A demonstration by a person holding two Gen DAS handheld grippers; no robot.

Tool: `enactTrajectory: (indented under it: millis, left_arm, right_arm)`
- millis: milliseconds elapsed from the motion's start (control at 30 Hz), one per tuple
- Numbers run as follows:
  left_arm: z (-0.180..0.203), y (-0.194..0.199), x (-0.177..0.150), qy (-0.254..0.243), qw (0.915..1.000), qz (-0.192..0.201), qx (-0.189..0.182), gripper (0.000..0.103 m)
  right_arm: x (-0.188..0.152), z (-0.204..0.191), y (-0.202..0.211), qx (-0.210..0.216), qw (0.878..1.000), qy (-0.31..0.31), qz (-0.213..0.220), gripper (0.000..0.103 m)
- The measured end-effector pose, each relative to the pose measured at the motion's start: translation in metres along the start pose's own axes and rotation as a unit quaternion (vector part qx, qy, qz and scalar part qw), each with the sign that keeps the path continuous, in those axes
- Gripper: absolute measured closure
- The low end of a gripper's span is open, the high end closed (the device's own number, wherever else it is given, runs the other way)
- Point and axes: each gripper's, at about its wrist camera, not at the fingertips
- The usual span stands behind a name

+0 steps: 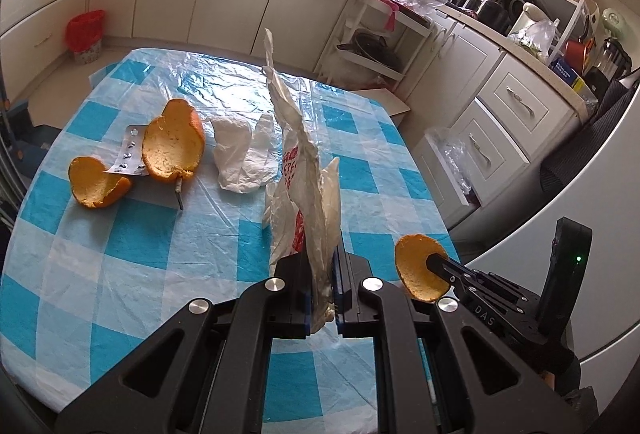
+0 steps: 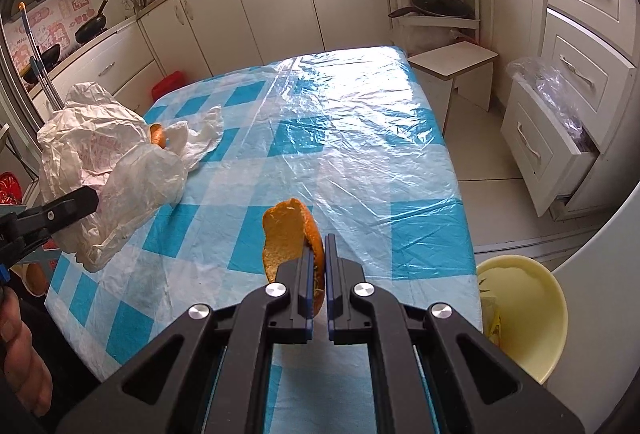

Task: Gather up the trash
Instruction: 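Lift the bag with the left tool while the right tool grasps an orange peel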

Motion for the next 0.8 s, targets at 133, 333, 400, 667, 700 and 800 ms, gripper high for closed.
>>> enactTrajectory:
  millis: [133, 333, 400, 667, 700, 800]
  left_arm:
    - [0.000, -0.001, -0.001, -0.003, 1.0000, -0.002, 0.004, 0.095]
    - [-0.003, -0.002, -0.001, -0.009, 0.9998, 0.000, 0.020, 0.095]
    - [-0.004, 0.000, -0.001, -0.007, 0.9997, 0.002, 0.021, 0.095]
    - [-0.011, 0.002, -0.002, -0.001, 0.9997, 0.002, 0.026, 0.095]
    - [-0.010, 0.002, -0.002, -0.002, 0.9997, 0.003, 0.026, 0.095]
    - [-0.009, 0.000, -0.005, -0.003, 0.9996, 0.002, 0.028, 0.095]
  right_arm:
    - [0.000, 0.001, -0.001, -0.001, 1.000, 0.001, -0.001, 0.098]
    - [0.000, 0.004, -0.003, -0.005, 1.000, -0.003, -0.005, 0.096]
    - [-0.001, 0.004, -0.006, -0.008, 1.000, -0.003, -0.010, 0.094]
    - [-0.004, -0.007, -0.009, -0.016, 1.000, 0.019, -0.006, 0.093]
    - [-0.004, -0.008, -0.008, -0.017, 1.000, 0.020, -0.003, 0.095]
    - [-0.003, -0.011, -0.005, -0.018, 1.000, 0.022, 0.003, 0.095]
Point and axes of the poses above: each gripper's, at about its wrist camera, not at the fingertips, and y roughly against the way its jaws point, z to its right, x to its top, and after that the axes turned 14 degrees about -x, right-handed
